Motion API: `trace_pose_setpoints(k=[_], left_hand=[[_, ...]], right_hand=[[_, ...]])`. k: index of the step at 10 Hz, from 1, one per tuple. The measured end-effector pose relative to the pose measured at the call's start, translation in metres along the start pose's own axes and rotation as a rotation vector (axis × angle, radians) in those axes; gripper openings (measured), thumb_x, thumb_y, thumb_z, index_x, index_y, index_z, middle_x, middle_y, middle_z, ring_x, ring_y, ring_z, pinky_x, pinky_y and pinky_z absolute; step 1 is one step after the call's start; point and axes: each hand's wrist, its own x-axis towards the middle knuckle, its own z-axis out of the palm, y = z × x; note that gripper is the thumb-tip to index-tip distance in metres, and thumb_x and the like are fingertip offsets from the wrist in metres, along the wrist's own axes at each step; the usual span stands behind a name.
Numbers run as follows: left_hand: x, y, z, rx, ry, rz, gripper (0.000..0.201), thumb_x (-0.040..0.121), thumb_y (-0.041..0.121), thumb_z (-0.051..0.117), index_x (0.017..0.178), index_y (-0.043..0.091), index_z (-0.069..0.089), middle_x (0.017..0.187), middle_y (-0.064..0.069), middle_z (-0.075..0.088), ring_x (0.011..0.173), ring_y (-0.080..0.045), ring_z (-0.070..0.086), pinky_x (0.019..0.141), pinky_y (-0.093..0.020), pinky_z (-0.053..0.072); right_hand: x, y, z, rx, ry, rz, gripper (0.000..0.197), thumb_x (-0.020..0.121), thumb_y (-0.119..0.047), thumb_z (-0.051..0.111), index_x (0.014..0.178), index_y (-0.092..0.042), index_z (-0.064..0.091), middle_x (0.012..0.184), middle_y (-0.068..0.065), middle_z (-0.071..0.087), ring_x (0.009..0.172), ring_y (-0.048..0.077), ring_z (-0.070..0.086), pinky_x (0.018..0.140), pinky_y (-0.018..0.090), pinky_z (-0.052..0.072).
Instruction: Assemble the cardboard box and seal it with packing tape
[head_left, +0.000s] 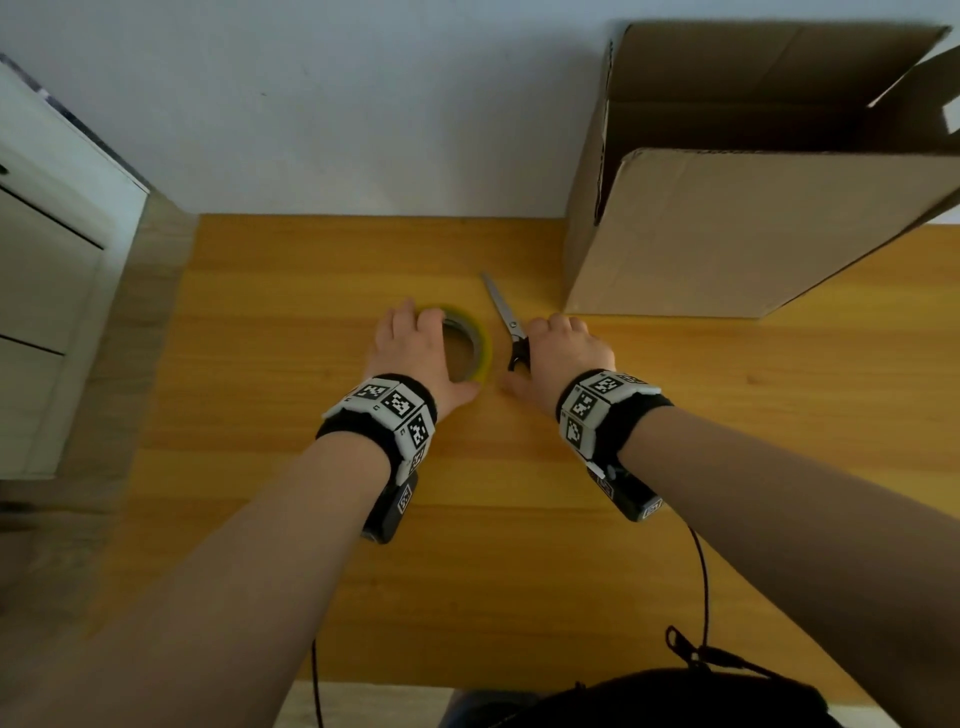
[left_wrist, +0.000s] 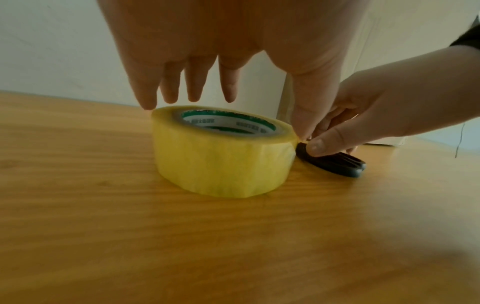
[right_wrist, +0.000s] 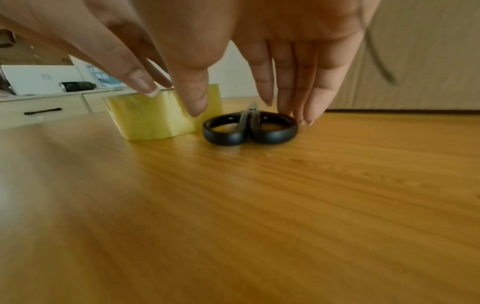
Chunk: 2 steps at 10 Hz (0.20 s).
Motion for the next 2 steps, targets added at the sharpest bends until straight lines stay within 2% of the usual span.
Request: trace_pose_setpoints(k=[1,2], left_hand=[[-0.0047,0.0057,-0.0092,-0.049,0.03,0.026,0.088,0.072,0.051,0.067,0.139,0.015,0.024,0.152,-0.015,0.013,0.139,-0.034,0.016,0.112,-0.043,0.024],[-0.0074,0.0145,-0.0178,-0.075,0.111,0.082,0.078,0.077,0.047,0.064,0.137,0.012,0.028,0.147,-0.014,0.025,0.133,-0.031,0.027,0.107,-0.041,0.031]], right_hand=[[-0.0086,0.004,-0.0078,0.032,0.008,0.016,0.052,0.087,-0.049,0.05,0.126,-0.014,0.041,0.125,0.007,0.048,0.116,0.024,0.046,0.081,0.036,0.046],[-0.0155,0.0111,-0.0143,0.08,0.016,0.038,0.044,0.09,-0.044,0.047,0.122,-0.014,0.045,0.121,0.006,0.051,0.111,0.025,0.049,0.082,0.038,0.05]])
